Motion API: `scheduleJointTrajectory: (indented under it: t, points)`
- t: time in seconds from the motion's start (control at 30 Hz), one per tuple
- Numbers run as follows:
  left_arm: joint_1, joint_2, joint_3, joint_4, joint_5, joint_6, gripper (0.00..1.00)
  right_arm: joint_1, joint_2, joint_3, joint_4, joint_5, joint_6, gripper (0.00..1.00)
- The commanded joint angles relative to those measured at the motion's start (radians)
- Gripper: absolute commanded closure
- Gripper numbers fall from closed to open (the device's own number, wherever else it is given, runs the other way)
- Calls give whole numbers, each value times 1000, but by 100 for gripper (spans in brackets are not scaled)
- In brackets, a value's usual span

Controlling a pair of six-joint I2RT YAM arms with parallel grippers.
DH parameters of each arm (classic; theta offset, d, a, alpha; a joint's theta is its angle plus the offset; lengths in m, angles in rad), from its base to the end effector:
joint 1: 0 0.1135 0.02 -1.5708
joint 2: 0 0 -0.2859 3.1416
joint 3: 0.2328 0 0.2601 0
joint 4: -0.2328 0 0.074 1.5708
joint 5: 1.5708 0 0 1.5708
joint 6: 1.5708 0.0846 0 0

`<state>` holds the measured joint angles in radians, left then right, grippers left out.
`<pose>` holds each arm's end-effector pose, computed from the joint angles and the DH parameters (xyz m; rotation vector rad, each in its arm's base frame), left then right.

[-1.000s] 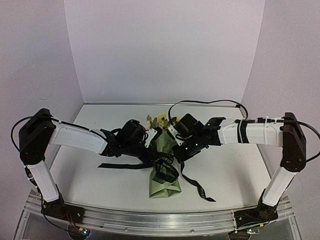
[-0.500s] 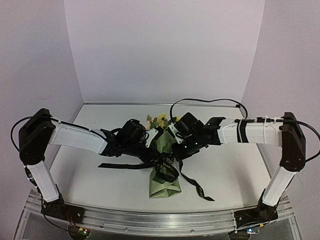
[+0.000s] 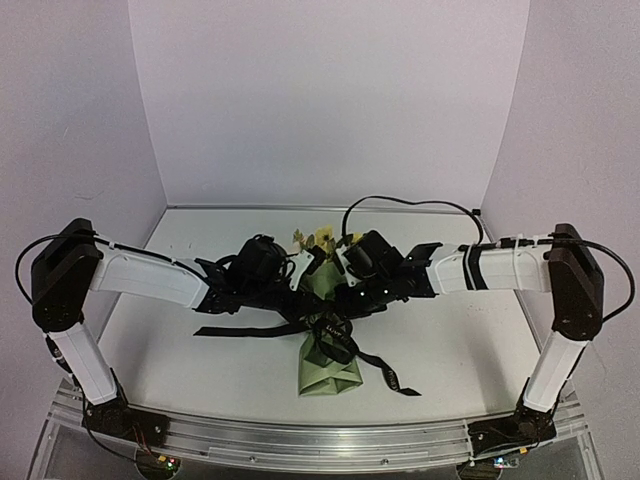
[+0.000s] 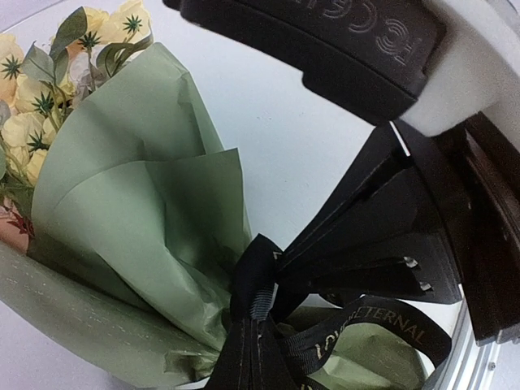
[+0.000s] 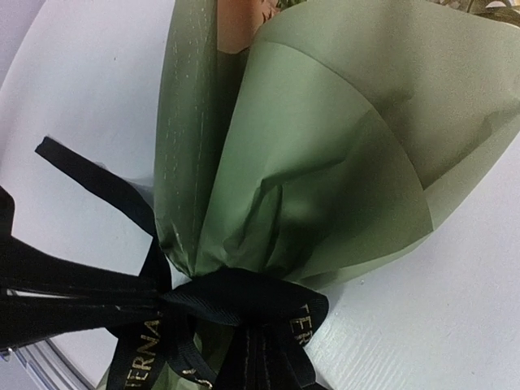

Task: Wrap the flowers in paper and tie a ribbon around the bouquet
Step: Cross the half-tied ribbon over the folded bouquet.

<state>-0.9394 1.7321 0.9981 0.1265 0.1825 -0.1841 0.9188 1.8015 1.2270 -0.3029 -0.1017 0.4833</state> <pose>0.2373 -0.3506 0.1810 0.9458 2.0872 -0.8146 0.2550 0.3482 0.1830 -0.6051 2.5149 0.7033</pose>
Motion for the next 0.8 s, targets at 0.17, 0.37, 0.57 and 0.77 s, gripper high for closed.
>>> scheduleJointTrajectory:
  t: [0.17, 0.37, 0.57, 0.77]
  points:
    - [2, -57, -24, 82, 20, -31, 100, -9, 32, -107, 265, 41, 133, 100]
    - [2, -52, -27, 96, 35, -37, 100, -9, 33, -172, 434, 51, 162, 100]
    - [2, -60, -36, 111, 38, -34, 100, -8, 25, -214, 533, 55, 167, 100]
    - [3, -57, -38, 113, 39, -34, 100, -8, 29, -234, 587, 46, 166, 100]
